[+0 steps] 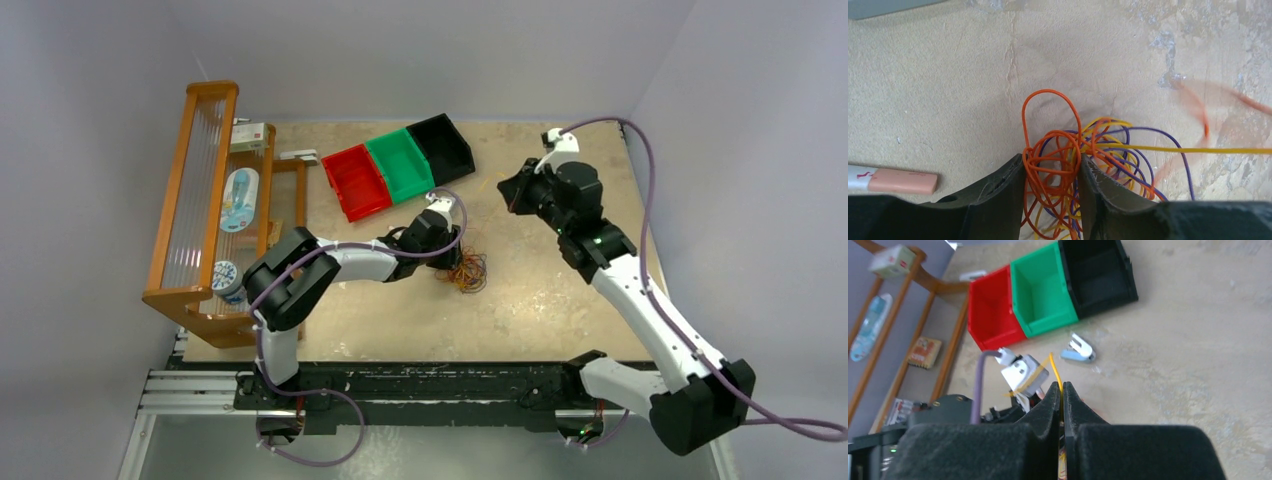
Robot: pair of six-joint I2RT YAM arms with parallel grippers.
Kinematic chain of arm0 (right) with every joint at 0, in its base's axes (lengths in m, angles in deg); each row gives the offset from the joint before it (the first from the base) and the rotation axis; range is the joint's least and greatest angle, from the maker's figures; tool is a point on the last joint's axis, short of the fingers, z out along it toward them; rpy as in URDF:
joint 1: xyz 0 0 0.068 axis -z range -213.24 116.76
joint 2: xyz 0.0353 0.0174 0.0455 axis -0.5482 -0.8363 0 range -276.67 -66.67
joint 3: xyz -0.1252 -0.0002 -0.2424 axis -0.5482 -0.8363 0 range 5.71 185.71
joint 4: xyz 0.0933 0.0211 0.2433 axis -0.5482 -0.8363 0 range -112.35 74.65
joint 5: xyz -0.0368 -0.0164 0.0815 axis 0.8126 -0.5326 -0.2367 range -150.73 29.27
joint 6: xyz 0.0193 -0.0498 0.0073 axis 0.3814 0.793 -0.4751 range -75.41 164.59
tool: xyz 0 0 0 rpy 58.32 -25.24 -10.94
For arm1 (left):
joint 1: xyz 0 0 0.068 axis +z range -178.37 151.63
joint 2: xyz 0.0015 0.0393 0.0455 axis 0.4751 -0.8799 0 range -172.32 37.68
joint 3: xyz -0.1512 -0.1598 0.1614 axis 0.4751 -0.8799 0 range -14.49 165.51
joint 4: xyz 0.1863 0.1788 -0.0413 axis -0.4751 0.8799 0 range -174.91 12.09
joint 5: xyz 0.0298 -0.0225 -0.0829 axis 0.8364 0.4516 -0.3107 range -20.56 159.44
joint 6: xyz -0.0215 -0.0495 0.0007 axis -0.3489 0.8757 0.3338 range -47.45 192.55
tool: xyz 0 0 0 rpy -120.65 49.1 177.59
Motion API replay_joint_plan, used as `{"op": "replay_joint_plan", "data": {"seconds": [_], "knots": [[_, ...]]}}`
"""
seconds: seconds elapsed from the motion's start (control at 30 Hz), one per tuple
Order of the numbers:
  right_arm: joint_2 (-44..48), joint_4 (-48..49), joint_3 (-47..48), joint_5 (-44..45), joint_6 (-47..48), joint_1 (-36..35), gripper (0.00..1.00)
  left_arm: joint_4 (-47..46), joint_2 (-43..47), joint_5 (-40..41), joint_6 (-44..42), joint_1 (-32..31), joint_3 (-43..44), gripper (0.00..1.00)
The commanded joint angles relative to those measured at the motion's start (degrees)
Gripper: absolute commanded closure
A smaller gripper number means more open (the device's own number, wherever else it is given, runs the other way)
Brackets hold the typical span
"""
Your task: Untangle the cables
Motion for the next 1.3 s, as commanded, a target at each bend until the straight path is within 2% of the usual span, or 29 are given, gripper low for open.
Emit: {"op": "replay_joint_plan", "data": {"seconds": [0.0, 0.33, 0.6, 0.83, 1.27], "knots": [[4.0, -2.5, 7.9, 4.9, 2.4, 0.2, 1.00, -1.1, -1.2, 1.1, 0.5, -0.2, 0.6, 0.62], [6.7, -4.2, 17.7, 9.9, 6.5, 0.2, 1.00, -0.8, -1.3, 1.7, 0.0, -0.2, -0.4, 0.65], [6.7, -2.9, 25.4, 11.8, 9.5, 0.2, 1.00, -0.8, -1.3, 2.1, -0.1, -0.2, -1.2, 0.60], [5.9, -2.1, 31.8, 14.9, 13.8, 0.2, 1.00, -0.9, -1.1, 2.5, -0.1, -0.2, -1.4, 0.51], [5.6, 0.5, 40.0, 20.2, 20.6, 0.2, 1.00, -1.0, -1.1, 2.9, 0.2, -0.2, -2.0, 0.50]]}}
